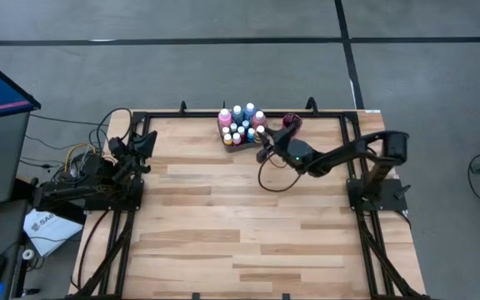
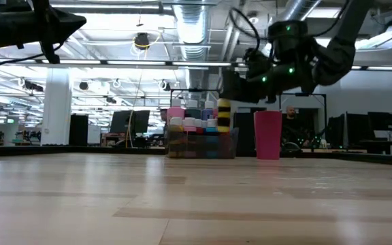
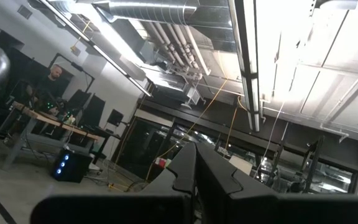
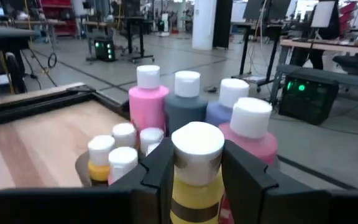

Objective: Pick & Place Paint Supplies
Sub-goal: Put the yellow paint bottle into the gray bin

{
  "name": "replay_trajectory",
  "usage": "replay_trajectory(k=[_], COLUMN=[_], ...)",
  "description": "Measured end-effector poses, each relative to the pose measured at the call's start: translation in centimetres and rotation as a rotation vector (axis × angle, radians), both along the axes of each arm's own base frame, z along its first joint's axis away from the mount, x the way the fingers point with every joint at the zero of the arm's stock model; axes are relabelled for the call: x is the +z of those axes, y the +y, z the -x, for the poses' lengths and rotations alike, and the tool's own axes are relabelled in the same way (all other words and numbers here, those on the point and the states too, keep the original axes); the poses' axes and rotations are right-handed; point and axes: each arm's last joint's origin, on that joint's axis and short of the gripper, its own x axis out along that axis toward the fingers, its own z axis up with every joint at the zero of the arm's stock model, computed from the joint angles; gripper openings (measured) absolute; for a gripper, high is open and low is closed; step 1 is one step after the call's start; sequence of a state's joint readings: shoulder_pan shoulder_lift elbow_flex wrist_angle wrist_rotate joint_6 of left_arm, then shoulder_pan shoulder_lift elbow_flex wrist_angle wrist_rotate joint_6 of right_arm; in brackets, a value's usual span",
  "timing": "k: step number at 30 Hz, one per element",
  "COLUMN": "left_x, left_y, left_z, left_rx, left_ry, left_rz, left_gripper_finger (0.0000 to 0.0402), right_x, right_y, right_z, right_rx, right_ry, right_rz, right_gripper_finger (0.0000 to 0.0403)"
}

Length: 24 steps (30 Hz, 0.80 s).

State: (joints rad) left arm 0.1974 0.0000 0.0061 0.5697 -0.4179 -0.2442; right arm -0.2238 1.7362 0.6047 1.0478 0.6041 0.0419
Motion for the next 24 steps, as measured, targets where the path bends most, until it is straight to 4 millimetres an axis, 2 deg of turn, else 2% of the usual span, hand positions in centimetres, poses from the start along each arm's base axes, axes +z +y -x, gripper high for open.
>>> replay_trajectory(k=[8,24], left_x=[0.0,0.0], left_y=[0.0,0.0], left_z=[0.0,0.0], left_rx=[0.001,0.0], left_ry=[0.0,0.0], left_rz=[0.0,0.0], left_gripper_finger=[0.0002,0.0002], right_x=[-1.7,-2.4], right_y=[-0.7,-1.2], right_z=[-0.4,-0.3], right_rx=[-0.036,-0.061], right_ry=[-0.068,0.023], right_rz=[0.026,0.017], right_gripper_finger=[0.0103,0.0103])
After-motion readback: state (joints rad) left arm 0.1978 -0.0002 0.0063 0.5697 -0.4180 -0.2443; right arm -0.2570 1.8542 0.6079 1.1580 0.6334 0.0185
